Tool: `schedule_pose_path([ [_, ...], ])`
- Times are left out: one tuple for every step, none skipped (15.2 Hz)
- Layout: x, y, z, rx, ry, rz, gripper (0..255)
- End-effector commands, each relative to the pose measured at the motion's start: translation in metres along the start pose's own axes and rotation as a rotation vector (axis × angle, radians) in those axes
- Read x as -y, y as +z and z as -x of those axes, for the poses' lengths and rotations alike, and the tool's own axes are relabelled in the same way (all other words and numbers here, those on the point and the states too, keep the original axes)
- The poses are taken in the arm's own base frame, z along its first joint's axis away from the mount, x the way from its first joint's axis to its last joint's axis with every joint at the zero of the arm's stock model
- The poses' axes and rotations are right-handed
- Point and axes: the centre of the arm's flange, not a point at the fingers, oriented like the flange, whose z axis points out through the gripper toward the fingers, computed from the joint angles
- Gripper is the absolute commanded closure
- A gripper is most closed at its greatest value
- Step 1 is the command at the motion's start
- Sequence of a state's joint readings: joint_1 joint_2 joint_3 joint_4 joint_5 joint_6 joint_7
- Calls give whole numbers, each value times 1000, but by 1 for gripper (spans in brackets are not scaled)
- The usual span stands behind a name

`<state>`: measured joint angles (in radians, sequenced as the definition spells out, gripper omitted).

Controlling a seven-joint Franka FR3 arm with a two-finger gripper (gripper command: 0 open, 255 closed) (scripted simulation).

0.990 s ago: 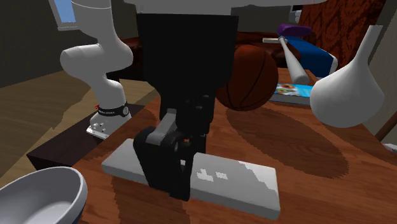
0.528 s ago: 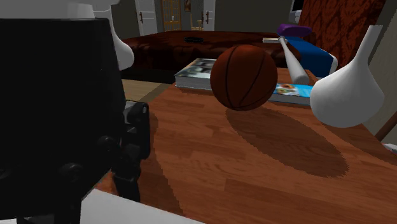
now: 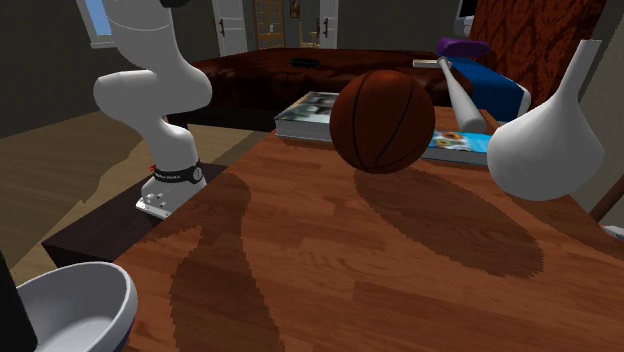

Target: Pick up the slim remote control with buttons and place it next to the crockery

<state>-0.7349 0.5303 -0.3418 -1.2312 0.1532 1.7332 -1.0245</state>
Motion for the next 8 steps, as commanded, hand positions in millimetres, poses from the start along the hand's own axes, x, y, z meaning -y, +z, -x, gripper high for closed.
schedule_pose_path([
  [-23,-1,11,0,-2,0,255],
  [-22,4,11,0,-2,0,255],
  [-22,10,11,0,-2,0,255],
  [-22,15,11,0,-2,0,255],
  [-22,20,10,0,-2,0,255],
  [-22,26,10,0,-2,0,255],
  [-22,31,10,0,-2,0,255],
  [-22,36,10,0,-2,0,255],
])
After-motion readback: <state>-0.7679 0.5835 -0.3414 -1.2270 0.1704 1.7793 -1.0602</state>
